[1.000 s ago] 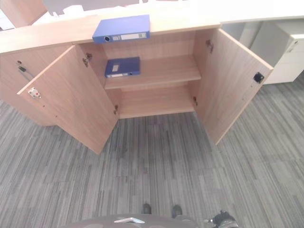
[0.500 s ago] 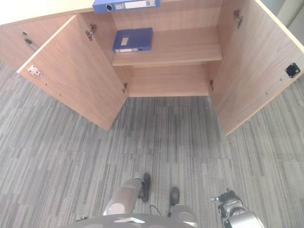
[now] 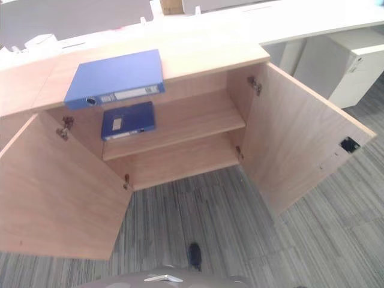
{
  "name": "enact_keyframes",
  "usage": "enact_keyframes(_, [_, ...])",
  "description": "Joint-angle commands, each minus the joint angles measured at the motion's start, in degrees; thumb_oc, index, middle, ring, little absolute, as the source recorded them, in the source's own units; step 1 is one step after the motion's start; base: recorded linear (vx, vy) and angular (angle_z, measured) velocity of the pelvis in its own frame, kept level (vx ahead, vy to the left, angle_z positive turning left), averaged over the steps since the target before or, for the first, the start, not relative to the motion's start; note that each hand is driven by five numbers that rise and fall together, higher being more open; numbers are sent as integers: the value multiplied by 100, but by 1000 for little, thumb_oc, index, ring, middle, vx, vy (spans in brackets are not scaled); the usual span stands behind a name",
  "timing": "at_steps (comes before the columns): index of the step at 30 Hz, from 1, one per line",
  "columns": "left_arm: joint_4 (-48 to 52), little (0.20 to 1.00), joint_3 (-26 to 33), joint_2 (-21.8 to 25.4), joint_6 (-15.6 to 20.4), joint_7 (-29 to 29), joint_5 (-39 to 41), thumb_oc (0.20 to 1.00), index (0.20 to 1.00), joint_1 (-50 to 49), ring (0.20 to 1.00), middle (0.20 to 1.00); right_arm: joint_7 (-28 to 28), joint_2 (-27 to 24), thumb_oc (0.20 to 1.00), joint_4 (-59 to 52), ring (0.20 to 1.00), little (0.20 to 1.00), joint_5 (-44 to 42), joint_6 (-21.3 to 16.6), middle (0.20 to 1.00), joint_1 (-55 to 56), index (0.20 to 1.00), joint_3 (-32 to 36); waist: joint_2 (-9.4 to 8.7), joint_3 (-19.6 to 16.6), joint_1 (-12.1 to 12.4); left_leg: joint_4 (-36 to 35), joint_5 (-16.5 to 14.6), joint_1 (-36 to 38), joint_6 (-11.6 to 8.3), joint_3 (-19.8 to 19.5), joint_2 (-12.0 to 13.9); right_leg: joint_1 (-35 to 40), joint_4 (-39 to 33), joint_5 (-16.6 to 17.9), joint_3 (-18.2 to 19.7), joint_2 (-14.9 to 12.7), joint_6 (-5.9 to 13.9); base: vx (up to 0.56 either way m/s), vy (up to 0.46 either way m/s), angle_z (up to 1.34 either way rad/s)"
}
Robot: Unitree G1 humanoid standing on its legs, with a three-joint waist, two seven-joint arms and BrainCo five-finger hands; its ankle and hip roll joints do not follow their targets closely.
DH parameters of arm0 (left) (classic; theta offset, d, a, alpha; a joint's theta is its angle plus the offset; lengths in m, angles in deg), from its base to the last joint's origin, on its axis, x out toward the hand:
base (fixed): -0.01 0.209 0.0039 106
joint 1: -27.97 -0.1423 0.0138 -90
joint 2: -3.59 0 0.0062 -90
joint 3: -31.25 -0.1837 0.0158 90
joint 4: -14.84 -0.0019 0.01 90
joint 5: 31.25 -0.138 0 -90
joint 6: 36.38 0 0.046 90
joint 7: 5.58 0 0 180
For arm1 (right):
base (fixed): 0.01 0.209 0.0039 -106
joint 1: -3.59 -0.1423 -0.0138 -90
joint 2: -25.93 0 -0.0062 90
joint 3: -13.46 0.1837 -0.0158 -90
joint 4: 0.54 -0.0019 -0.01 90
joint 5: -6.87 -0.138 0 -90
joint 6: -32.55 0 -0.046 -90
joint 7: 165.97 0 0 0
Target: Put the empty folder in the office cabinet
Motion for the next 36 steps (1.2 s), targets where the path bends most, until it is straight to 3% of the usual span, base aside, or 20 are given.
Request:
enact_keyframes(1, [67, 1000, -36, 131, -36, -75, -20, 1000, 1000, -105, 1000, 1000, -151, -383, 1000, -256, 1000, 1000, -417, -26, 1000, -504, 1000, 228, 440, 416, 184, -57, -535, 158, -693, -251, 291, 298, -1405, 2031, -48, -280, 84, 41, 66, 41])
enact_keyframes(2, [69, 1000, -35, 130, -37, -75, -20, 1000, 1000, -106, 1000, 1000, -151, -383, 1000, -257, 1000, 1000, -418, -25, 1000, -504, 1000, 228, 434, 420, 183, -57, -536, 160, -692, -249, 284, 291, -1385, 2020, -42, -287, 85, 141, 100, 27])
enact_keyframes(3, [234, 1000, -53, 175, 3, -87, 67, 1000, 1000, -130, 1000, 1000, -153, -364, 1000, -277, 1000, 1000, -471, -40, 1000, -569, 1000, 212, 521, 519, 68, -57, -614, 354, -716, -333, 352, -73, -1623, 1647, -200, -169, -16, 130, 11, 16])
enact_keyframes(5, [290, 1000, -95, 209, 49, -106, 103, 1000, 1000, -77, 1000, 1000, -182, -343, 1000, -344, 1000, 1000, -588, -69, 1000, -612, 1000, 187, 576, 665, -74, -57, -630, 489, -781, -466, 449, -369, -2177, 1142, -106, 238, -60, 139, -83, 4])
enact_keyframes(7, [296, 1000, -260, 294, 69, -98, -134, 1000, 1000, 35, 1000, 1000, -199, -345, 1000, -341, 1000, 1000, -652, -87, 1000, -553, 1000, 196, 389, 696, -255, -57, -758, 624, -842, -601, 368, -150, -3635, 1072, 235, 699, 40, 148, -180, 44])
enact_keyframes(8, [276, 1000, -187, 305, 65, -91, -129, 1000, 1000, 50, 1000, 1000, -225, -330, 1000, -307, 1000, 1000, -690, -72, 1000, -548, 1000, 235, 328, 693, -222, -52, -761, 670, -851, -653, 369, -80, -3812, 1078, 523, 789, 162, 145, -122, 57])
enact_keyframes(10, [165, 1000, -146, 262, 70, -135, -177, 1000, 1000, 99, 1000, 1000, -181, -272, 1000, -233, 1000, 1000, -680, -48, 1000, -487, 1000, 206, 202, 561, -133, -57, -830, 680, -864, -702, 383, 207, -4207, 1086, 472, 867, 84, 112, -144, 102])
enact_keyframes(17, [-138, 1000, -63, 166, -11, -155, -460, 1000, 1000, -30, 1000, 1000, -186, -324, 1000, -277, 1000, 1000, -707, -92, 1000, -325, 1000, 267, 60, 290, -73, -57, -928, 881, -984, -739, 534, 823, -4976, 1151, 294, 983, 3, 115, -111, 20])
enact_keyframes(29, [-164, 1000, -16, 108, -25, -415, -393, 1000, 1000, 421, 1000, 1000, -177, -10, 1000, -300, 1000, 1000, -639, -123, 1000, -28, 1000, 25, -105, 80, -162, -57, -1050, 1140, -1121, -729, 687, 1225, -5199, 1031, 247, 1095, -83, 61, -70, -6])
enact_keyframes(36, [224, 1000, 444, 269, 128, -716, 391, 1000, 1000, 550, 1000, 1000, -260, 50, 1000, -214, 1000, 1000, -674, -155, 1000, 66, 1000, 111, -167, 26, -135, -57, -1036, 1189, -1159, -779, 736, 1314, -5199, 973, 208, 1125, -113, 6, -35, 2])
